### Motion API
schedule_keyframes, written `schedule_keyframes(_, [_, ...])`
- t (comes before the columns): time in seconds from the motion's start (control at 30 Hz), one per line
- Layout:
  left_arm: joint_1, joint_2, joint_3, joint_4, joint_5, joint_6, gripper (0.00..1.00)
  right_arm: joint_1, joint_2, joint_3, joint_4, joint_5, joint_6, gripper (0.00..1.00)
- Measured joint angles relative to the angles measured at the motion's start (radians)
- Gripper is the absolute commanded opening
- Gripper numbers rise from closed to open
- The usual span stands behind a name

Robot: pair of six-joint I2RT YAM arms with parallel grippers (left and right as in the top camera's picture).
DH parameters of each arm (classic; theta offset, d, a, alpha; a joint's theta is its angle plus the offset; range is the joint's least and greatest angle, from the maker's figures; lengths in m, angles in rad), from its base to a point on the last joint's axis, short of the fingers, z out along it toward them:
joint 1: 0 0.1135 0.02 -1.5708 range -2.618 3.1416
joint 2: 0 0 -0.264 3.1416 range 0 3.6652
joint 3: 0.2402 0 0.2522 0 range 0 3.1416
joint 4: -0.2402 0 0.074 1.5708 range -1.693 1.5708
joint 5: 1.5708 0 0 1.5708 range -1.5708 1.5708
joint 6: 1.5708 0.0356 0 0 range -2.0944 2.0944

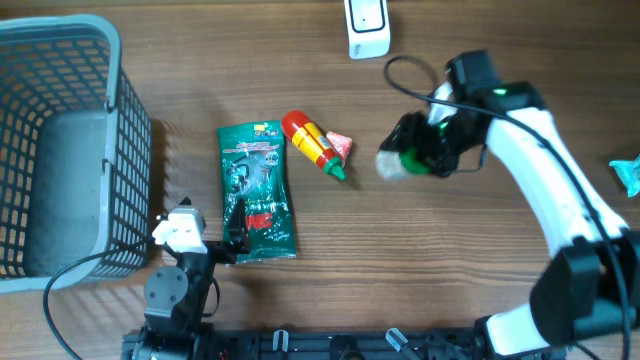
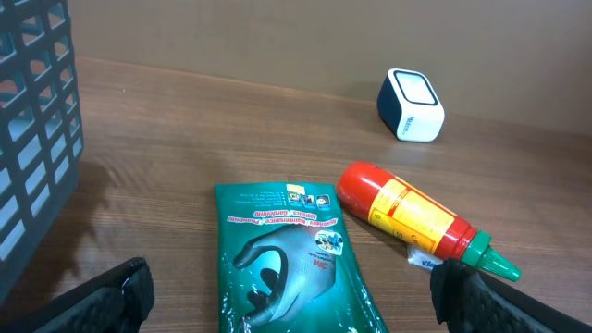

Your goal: Scan the item barcode

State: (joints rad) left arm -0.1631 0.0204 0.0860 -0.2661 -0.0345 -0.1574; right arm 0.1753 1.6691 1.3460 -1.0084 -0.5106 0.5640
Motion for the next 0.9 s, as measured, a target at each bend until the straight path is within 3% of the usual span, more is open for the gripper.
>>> schedule_keyframes(0.1, [0.0,0.0,0.0,0.0,0.0,0.0,1.0,-0.002,-0.048,0.004,0.201,0.156,0.022,0.34])
schedule_keyframes(0.2, [0.0,0.0,0.0,0.0,0.0,0.0,1.0,0.006,-0.05,0.002,0.393,0.23,0.039,0.47])
schedule_keyframes(0.5, [0.0,0.0,0.0,0.0,0.0,0.0,1.0,0.007,-0.036,0.003,0.746,0.477,0.075,0.34])
schedule_keyframes(0.7, [0.0,0.0,0.0,0.0,0.0,0.0,1.0,0.007,0.119,0.001,1.063,0.509,0.051,0.34])
schedule_keyframes(0.9, [0.0,0.001,0.0,0.0,0.0,0.0,1.0,0.031,0.323,-0.001,1.507,0.5,-0.07,0.42])
